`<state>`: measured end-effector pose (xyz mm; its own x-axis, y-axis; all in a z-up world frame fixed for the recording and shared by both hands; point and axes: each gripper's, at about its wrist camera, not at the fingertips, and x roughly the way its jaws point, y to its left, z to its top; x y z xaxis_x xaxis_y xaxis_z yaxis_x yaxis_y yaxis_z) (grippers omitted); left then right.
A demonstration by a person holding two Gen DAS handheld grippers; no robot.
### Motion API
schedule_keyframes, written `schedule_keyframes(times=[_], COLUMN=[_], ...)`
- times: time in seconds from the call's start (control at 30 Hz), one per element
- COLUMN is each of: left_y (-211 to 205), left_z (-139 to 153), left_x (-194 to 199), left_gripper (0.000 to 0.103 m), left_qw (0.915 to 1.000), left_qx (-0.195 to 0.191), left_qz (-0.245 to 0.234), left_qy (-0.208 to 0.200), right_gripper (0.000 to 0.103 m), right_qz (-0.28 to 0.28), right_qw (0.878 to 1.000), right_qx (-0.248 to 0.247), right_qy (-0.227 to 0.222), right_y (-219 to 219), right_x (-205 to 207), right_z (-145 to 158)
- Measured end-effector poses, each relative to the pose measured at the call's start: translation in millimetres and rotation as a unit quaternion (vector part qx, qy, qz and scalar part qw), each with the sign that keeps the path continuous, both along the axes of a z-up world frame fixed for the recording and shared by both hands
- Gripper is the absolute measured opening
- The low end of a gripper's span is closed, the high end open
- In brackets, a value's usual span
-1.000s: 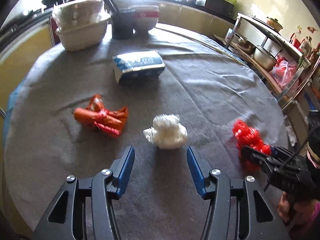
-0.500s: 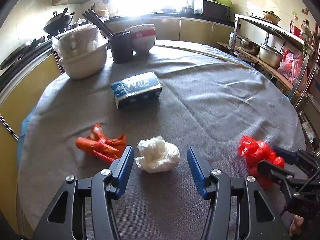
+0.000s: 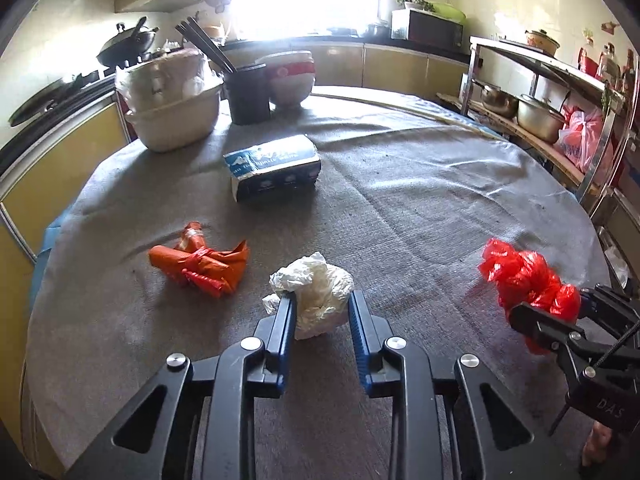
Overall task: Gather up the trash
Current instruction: 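Carry the tissue and red bag to the red wastebasket and open both tools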
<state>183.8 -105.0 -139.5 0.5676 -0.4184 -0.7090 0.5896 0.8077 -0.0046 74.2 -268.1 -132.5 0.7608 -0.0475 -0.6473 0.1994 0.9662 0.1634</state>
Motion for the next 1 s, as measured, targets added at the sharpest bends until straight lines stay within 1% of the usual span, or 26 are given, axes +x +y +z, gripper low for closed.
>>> schedule_keyframes(times=[0.13, 0.37, 0.43, 0.53, 0.63, 0.9, 1.0], left_y=[9.0, 17.0, 18.3, 20.2, 18.7, 7.0, 1.0], left_z=[13.7, 48.1, 56.5, 71.3, 81.2, 93.4, 98.6], left_x=[-14.3, -47.4, -54.8, -67.8, -79.9, -104.5, -114.4], left_gripper=[0.028, 0.028, 0.028, 0.028, 0.028, 0.028, 0.028], left_qw=[0.9997, 0.9967, 0.9960, 0.9948, 0.9944, 0.9945, 0.9935], left_qx=[-0.015, -0.023, -0.027, -0.041, -0.048, -0.065, -0.072], left_qz=[0.009, 0.017, 0.019, 0.018, 0.014, -0.005, -0.013], left_qy=[-0.018, -0.075, -0.083, -0.091, -0.093, -0.082, -0.086], right_gripper=[0.047, 0.047, 0.047, 0.047, 0.047, 0.047, 0.047], right_qz=[0.001, 0.005, 0.004, 0.001, -0.006, -0.033, -0.049], right_qw=[1.000, 0.998, 0.997, 0.996, 0.995, 0.993, 0.991], right_qx=[-0.015, -0.039, -0.044, -0.049, -0.051, -0.046, -0.044], right_qy=[-0.017, -0.051, -0.059, -0.070, -0.083, -0.104, -0.115], right_y=[4.0, 17.1, 20.0, 22.2, 20.9, 5.5, -3.0], right_x=[-6.5, -21.0, -25.6, -33.8, -45.1, -80.5, -96.8], right_z=[9.0, 27.8, 33.0, 40.8, 49.1, 64.3, 70.0])
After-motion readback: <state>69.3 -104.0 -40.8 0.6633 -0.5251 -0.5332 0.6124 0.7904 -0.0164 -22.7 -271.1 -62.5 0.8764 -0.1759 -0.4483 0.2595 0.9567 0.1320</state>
